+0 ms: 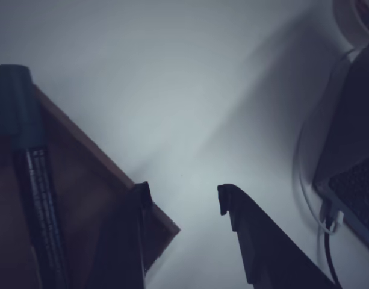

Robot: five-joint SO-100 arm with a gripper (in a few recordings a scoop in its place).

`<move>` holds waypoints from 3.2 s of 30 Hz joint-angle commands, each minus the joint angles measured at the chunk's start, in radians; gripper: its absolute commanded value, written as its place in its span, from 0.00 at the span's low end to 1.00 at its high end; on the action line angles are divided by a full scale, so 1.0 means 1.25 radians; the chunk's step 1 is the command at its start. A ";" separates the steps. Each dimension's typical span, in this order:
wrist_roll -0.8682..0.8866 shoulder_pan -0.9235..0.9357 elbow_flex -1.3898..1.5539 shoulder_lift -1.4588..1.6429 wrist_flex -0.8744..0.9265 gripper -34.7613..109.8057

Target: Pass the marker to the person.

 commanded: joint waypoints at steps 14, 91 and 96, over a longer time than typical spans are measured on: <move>0.009 -0.044 0.190 0.201 0.118 0.41; 0.146 -0.015 -0.093 -0.128 0.222 0.35; 0.148 -0.016 -0.108 -0.141 0.220 0.34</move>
